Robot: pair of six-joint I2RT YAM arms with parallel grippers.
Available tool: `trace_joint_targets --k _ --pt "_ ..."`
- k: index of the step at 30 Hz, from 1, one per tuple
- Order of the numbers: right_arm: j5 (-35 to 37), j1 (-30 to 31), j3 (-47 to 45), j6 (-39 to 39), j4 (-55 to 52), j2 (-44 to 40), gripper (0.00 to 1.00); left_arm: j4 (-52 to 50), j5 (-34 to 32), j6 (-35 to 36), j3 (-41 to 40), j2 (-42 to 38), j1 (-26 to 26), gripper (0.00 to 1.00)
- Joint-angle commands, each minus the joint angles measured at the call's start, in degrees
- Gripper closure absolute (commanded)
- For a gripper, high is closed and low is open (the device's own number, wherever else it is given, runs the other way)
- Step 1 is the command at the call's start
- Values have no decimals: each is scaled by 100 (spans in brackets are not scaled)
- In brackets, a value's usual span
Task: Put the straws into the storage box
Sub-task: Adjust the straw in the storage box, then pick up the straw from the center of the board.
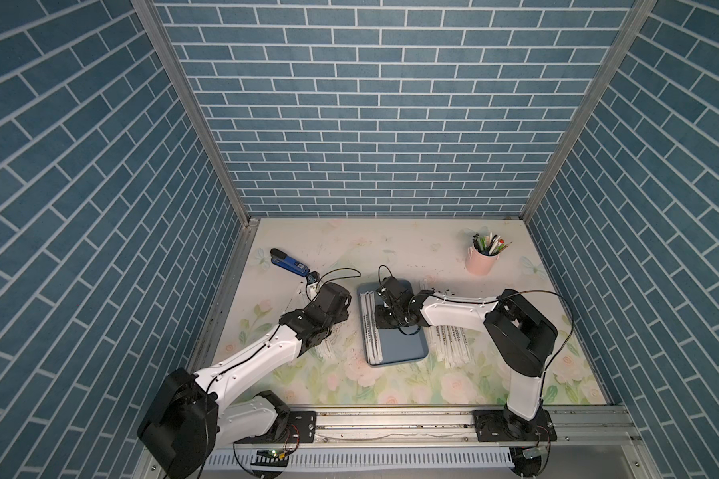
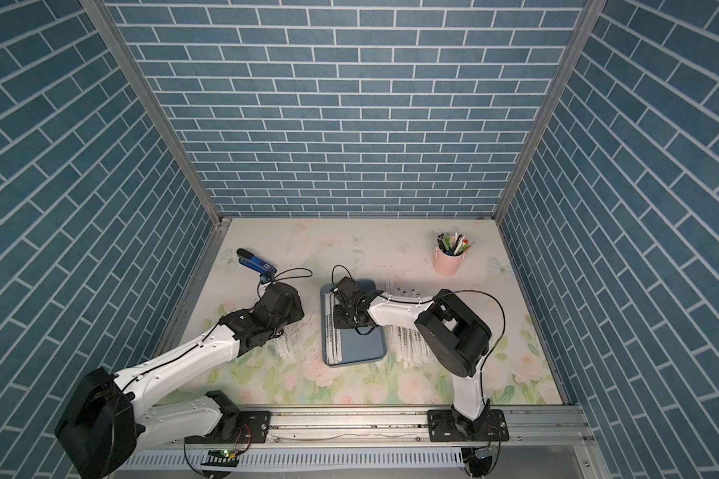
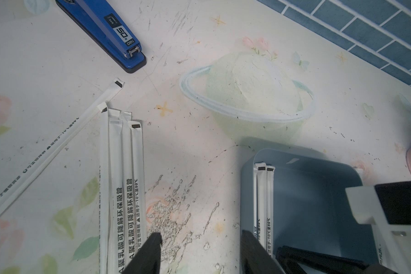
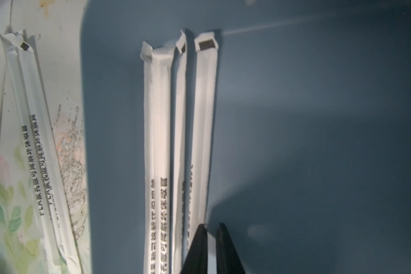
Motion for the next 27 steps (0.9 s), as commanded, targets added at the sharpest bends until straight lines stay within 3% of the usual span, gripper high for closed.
trace_joint_targets --k 1,7,13,19,27 --pt "347 -174 -129 -359 -778 -874 84 -33 -37 222 144 -135 -63 38" --pt "624 -1209 -1130 -1179 -1857 -2445 81 239 -458 523 470 50 -956 27" --pt "397 -2530 -1964 -2247 -2462 -3139 71 947 -535 542 802 735 -1937 23" --pt "442 -2886 -2251 -2563 -2279 -3074 73 1124 -407 436 1243 1561 -2320 22" --pt "574 -3079 -2401 -2465 -1870 -2769 77 1114 -392 409 1375 1790 -2419 22"
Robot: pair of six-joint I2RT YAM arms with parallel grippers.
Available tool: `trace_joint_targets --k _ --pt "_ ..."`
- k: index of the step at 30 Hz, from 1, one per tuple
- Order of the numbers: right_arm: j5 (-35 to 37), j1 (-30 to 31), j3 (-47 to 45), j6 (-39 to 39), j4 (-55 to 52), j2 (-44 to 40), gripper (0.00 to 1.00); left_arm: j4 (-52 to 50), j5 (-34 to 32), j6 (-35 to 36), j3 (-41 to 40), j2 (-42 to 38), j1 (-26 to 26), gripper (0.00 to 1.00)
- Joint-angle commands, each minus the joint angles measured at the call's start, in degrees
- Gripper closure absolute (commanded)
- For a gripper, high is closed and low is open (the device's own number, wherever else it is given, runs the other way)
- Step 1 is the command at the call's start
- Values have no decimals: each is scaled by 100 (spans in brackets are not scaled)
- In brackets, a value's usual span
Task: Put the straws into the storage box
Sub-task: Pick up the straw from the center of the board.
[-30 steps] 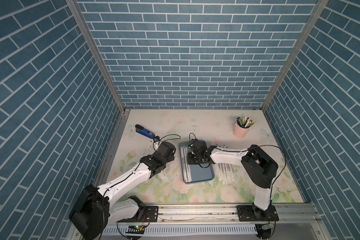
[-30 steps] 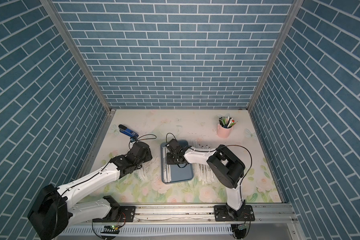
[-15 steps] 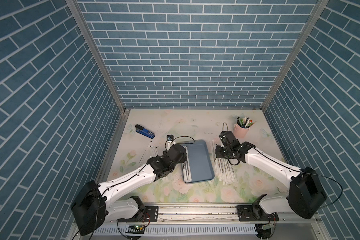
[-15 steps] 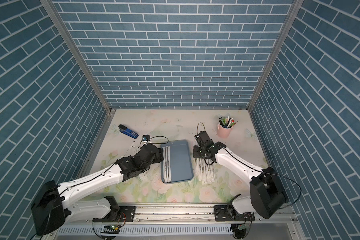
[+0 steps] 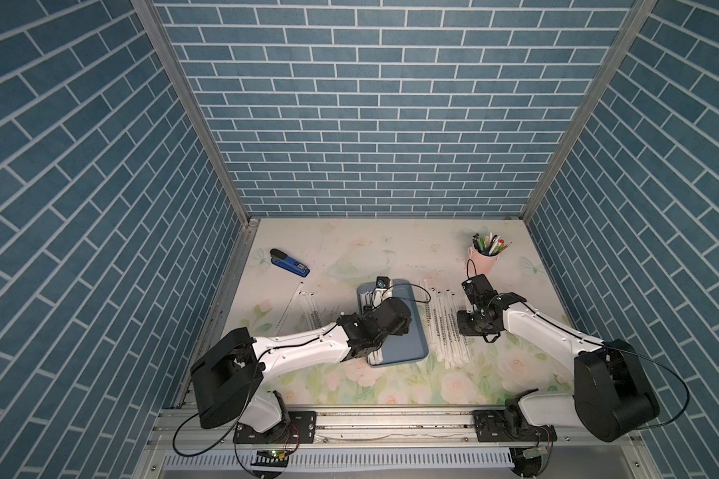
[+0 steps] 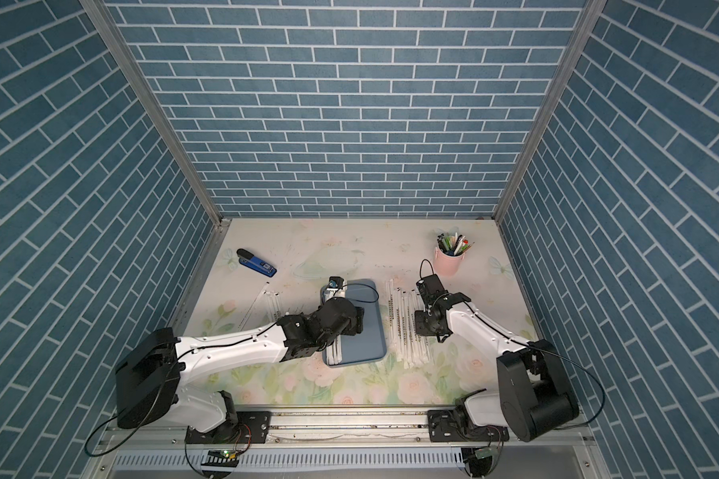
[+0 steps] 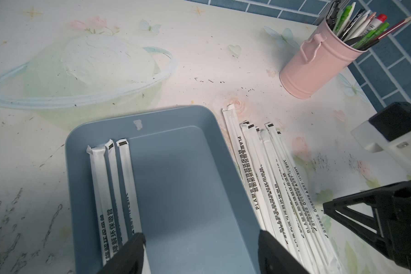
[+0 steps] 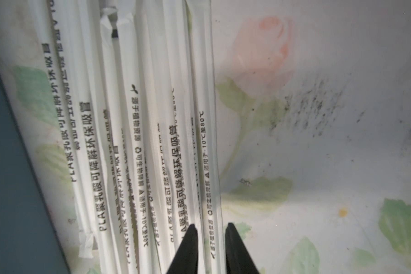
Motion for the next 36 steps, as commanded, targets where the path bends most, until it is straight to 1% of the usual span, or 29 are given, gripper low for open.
trace_joint_targets --k 1,8,14,22,27,29,32,36 --pt "88 -77 -98 -146 189 142 77 -19 -71 3 126 -2 -35 22" --pt "-65 -105 -110 -119 400 344 78 -57 -98 43 86 -9 -37 22" --pt "13 -102 -136 -108 537 573 81 -29 -91 50 70 -9 -37 22" --pt "102 -105 -224 -126 700 817 88 -83 -143 65 53 -49 -33 22" --pt "250 -83 10 -223 448 652 96 -159 -250 36 75 -109 -14 22" --pt "402 -25 232 -259 198 511 97 -228 -305 9 79 -187 38 22" --pt "528 129 618 -252 -199 317 98 -346 -312 -67 8 -396 264 22" --pt "476 592 1012 120 -534 180 98 -532 -325 -171 -205 -780 642 23"
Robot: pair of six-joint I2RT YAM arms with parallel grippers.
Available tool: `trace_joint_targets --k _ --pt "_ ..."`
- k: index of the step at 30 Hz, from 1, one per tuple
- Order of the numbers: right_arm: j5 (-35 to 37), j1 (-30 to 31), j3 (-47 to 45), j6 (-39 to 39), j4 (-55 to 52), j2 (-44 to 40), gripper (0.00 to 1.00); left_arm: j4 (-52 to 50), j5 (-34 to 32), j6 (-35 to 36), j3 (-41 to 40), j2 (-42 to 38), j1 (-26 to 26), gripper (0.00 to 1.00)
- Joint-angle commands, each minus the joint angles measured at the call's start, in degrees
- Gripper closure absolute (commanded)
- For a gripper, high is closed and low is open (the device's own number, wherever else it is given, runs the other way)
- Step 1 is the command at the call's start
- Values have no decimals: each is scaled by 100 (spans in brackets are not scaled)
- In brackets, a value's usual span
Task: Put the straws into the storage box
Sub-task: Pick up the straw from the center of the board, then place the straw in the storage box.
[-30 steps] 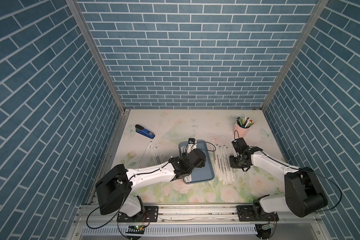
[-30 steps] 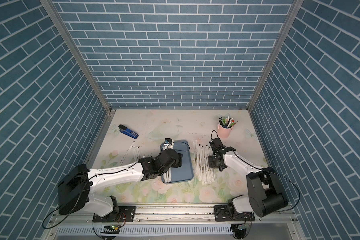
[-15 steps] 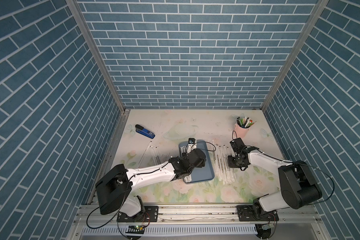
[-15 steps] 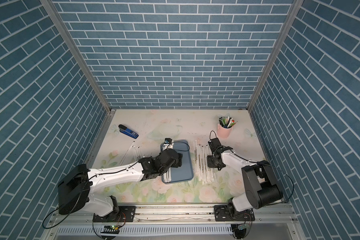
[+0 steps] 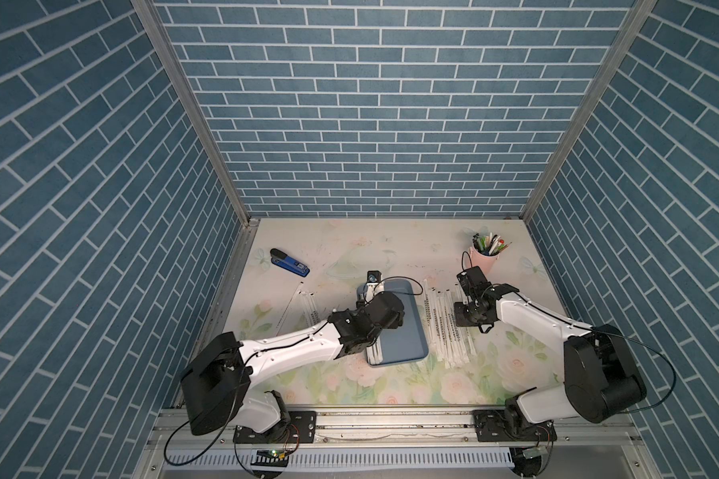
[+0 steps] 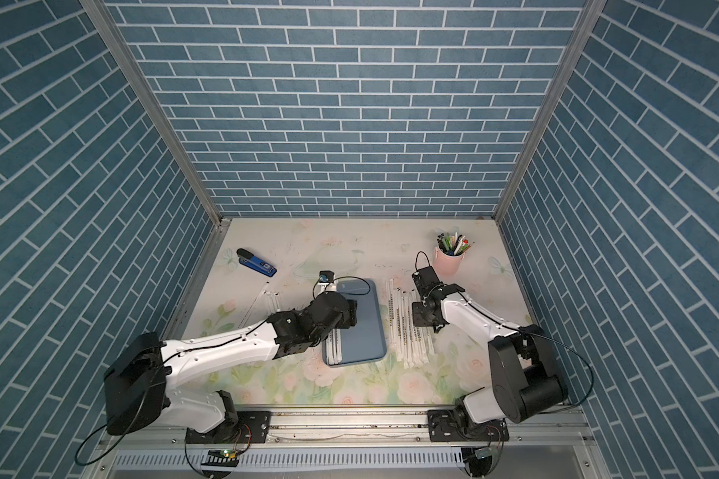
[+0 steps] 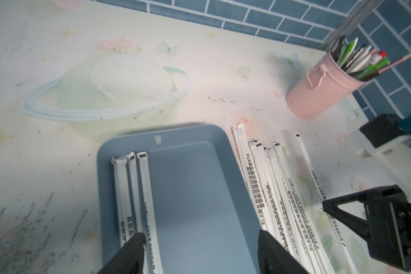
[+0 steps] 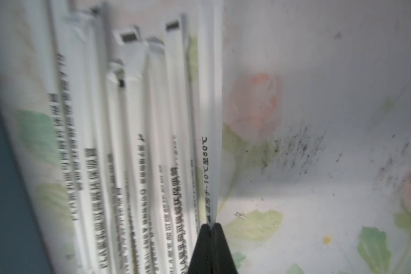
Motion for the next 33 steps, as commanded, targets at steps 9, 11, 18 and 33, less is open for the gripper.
trace_joint_targets --k 9,11,18,33 --pt "74 2677 937 2592 850 496 99 -1213 -199 -433 -679 -985 1174 23" --pt "171 2997 1110 2802 1184 852 100 -1264 -171 -426 -844 -1253 1288 23" --pt "16 3347 1527 3042 1586 1980 100 -1318 6 -399 -1337 -1926 1538 22" --pt "-139 3314 1766 3042 1514 2604 96 -1191 134 -410 -1560 -2051 1546 22"
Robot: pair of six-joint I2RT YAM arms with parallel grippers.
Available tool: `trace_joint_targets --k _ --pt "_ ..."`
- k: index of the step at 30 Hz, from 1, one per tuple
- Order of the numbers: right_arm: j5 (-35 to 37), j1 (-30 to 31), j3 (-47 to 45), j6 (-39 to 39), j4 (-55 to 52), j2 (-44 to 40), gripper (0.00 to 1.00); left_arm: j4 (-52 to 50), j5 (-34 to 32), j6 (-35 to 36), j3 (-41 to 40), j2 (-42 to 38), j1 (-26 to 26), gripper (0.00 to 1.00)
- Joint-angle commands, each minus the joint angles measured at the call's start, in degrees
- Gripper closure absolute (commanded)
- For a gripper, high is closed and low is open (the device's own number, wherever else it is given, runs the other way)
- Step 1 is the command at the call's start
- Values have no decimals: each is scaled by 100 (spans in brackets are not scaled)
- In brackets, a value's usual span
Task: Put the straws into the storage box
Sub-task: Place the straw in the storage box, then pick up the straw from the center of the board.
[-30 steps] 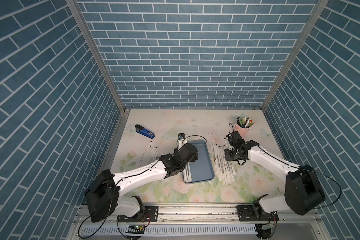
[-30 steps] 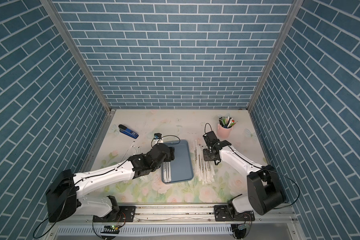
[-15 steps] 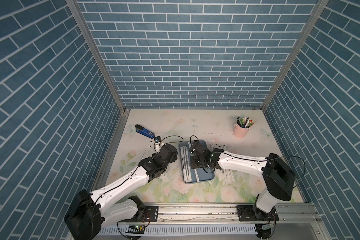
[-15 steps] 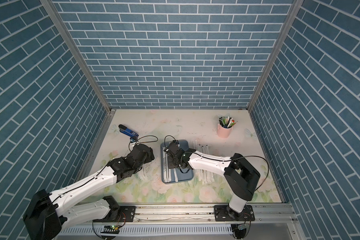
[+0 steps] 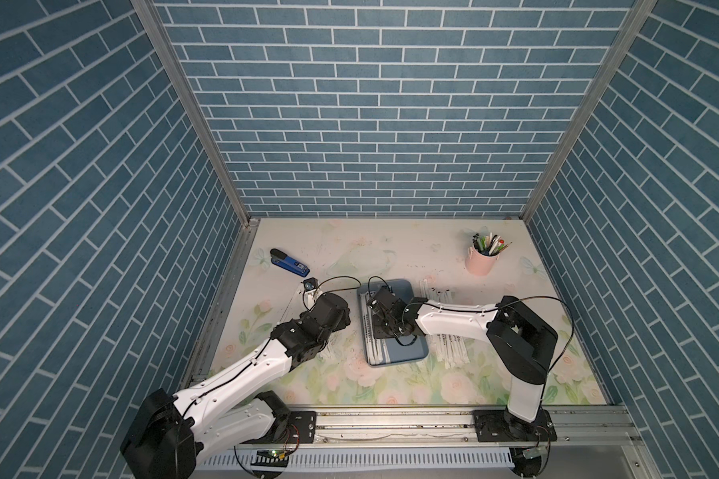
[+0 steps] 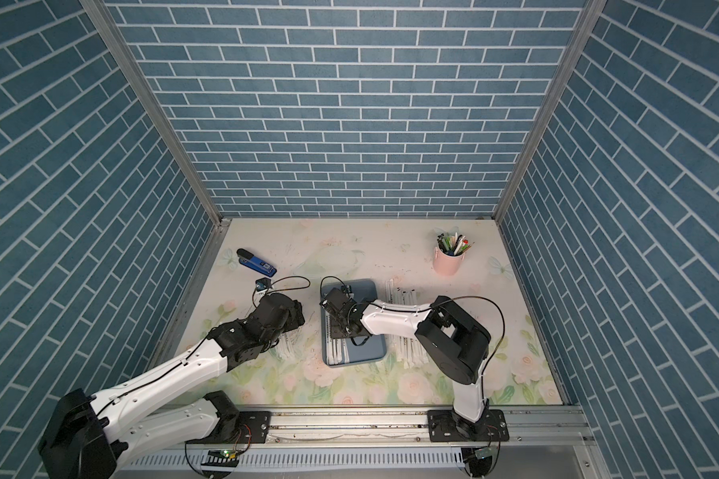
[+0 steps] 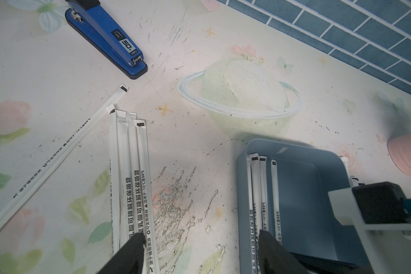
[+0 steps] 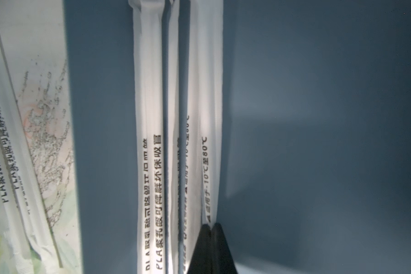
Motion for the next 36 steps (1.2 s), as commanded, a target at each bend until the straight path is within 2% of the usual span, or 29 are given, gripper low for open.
trace_joint_targets --k 1,19,22,24,28,30,32,36 --pt "-76 -24 89 153 -20 88 96 -12 9 -11 -106 -25 30 22" --pt "-98 -75 163 70 -109 -45 78 -82 -19 -70 -118 7 34 25" --pt "-19 -118 320 -90 -315 -261 70 -270 -97 -167 -173 -13 155 29" --pt "110 -174 454 -282 -515 -457 66 -275 105 -208 -337 -80 421 34" --pt "353 -274 434 -478 -609 -892 65 108 894 -100 -713 -158 1062 46" --pt "451 -309 389 -532 -617 -1019 65 216 1154 32 -698 62 1272 52" --pt "509 -327 330 -559 -592 -1075 65 212 1189 137 -570 374 1316 56" --pt "477 -347 94 -542 -434 -1148 68 296 1296 291 -358 936 1332 59"
